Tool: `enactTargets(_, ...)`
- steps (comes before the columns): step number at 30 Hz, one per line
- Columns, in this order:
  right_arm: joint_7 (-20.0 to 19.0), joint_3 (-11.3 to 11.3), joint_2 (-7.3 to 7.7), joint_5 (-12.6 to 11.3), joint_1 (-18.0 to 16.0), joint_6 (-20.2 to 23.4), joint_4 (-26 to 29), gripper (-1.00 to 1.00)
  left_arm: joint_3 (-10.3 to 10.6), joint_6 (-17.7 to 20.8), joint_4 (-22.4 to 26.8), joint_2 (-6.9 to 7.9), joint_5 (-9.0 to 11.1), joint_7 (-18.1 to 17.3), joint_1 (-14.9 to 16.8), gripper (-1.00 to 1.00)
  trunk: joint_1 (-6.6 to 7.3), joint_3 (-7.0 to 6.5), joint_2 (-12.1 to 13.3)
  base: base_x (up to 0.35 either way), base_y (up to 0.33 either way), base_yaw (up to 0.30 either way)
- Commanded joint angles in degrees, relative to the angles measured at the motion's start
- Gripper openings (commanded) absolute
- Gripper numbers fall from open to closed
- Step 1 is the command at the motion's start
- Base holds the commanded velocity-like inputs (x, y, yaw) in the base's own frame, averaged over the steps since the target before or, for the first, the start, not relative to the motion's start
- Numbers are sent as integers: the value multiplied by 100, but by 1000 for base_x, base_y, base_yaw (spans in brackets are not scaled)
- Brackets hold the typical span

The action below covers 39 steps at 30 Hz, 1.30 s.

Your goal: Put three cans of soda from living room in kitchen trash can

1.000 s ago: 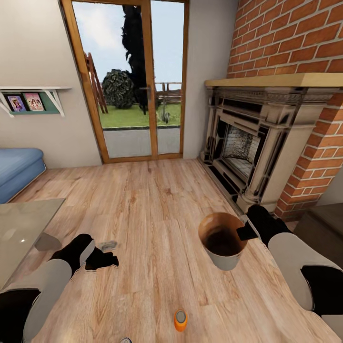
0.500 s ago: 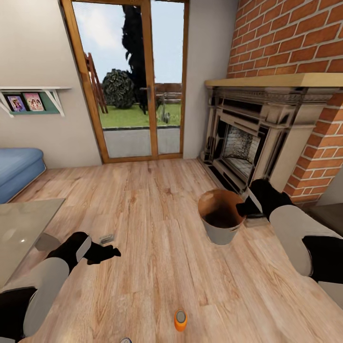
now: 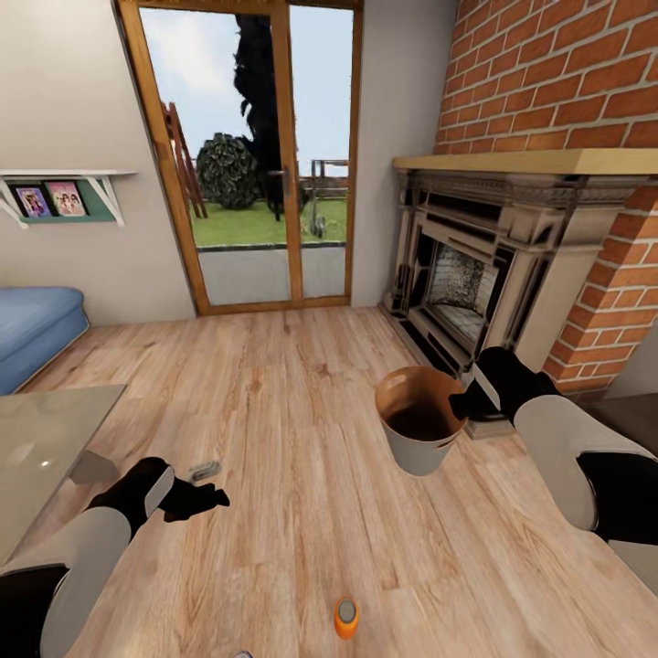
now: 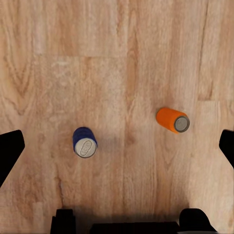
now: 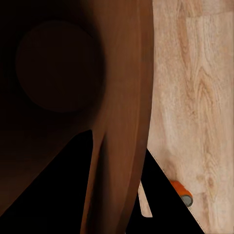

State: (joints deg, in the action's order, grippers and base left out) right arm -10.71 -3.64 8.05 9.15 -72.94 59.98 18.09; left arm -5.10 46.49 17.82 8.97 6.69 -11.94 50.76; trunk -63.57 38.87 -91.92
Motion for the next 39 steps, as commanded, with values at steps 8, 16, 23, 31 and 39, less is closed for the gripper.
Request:
enactTargets(8,-3,9,0,-36,7,2,2,-100,8,-256,-27,0,-3,6,-111,100,177,-145,322,0,0,0)
enactTargets(16,11,4,-5,-36,8,2,2,-100,9,-339,-38,0,-1,16,-210,100,352,-288,643,0,0,0)
enactTargets(23,16,5,-5,-36,11,2,2,-100,9,-360,-33,0,-1,51,-235,100,374,-306,683,0,0,0)
enactTargets(31,21,4,-5,-36,16,2,2,-100,4,-370,-20,-12,4,336,-241,100,242,-199,442,0,0,0)
enactTargets(39,28,4,-5,-36,14,2,2,-100,-8,-369,-23,-17,14,800,-242,100,67,-55,122,0,0,0)
